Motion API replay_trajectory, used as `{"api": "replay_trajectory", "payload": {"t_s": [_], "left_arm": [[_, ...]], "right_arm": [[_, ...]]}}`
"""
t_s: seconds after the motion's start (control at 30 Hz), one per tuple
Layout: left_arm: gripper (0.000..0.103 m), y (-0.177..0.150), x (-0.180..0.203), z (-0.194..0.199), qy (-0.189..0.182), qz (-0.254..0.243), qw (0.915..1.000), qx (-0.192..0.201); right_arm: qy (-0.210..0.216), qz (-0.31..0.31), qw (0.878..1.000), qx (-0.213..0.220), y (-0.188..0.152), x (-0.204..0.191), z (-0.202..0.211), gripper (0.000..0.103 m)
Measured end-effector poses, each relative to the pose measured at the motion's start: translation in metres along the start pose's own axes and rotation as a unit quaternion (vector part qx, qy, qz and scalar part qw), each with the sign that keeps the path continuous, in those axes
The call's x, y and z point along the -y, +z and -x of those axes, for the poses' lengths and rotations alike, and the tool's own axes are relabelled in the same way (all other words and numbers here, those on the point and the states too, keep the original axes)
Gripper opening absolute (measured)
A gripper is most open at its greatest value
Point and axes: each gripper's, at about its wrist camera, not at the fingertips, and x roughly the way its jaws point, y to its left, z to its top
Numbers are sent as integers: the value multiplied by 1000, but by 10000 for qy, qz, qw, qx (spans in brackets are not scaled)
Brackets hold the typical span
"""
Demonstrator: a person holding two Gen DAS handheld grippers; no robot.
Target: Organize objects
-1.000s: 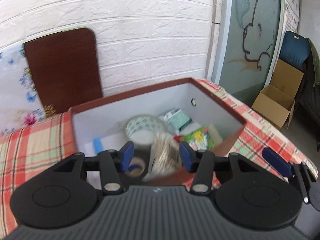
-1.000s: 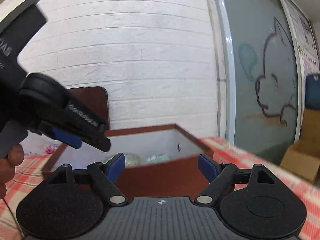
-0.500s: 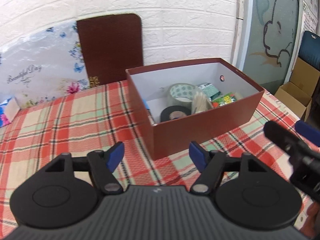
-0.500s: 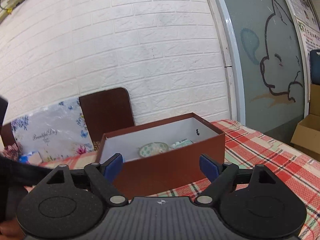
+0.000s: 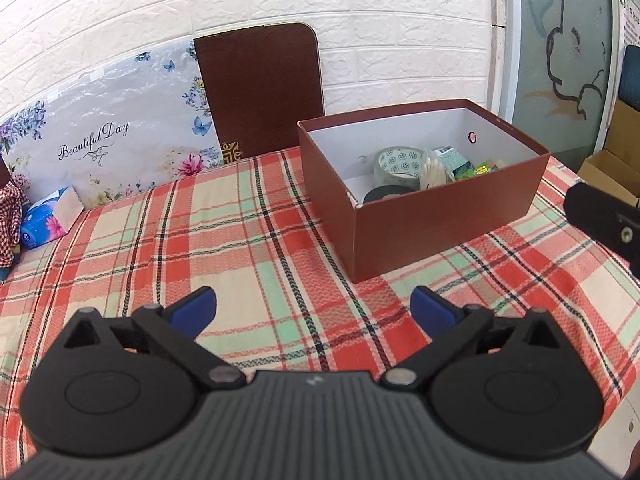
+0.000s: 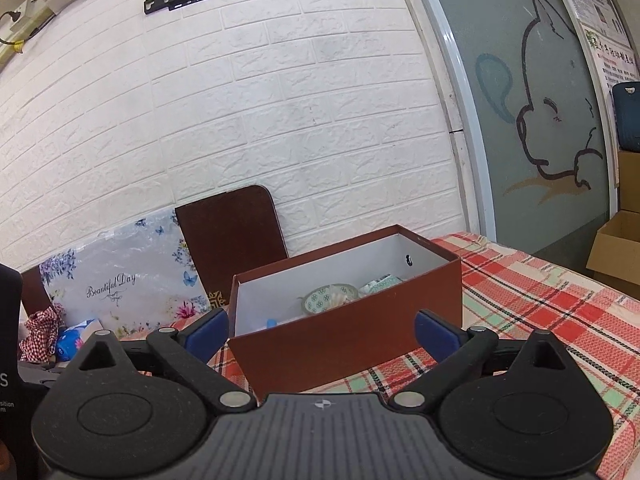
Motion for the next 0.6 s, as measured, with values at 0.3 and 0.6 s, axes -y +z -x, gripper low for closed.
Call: {"api": "replay_trajectory", "payload": {"t_s": [0.3,0.6], "left_arm": [[103,-4,2,6,105,-30,9999,94],[103,-6,1,7,138,5,9999,48]], "right_arm": [[-28,59,10000,21,-1,-1,4,100],[-20,50,10000,-32,-3,-1,4,100]]}}
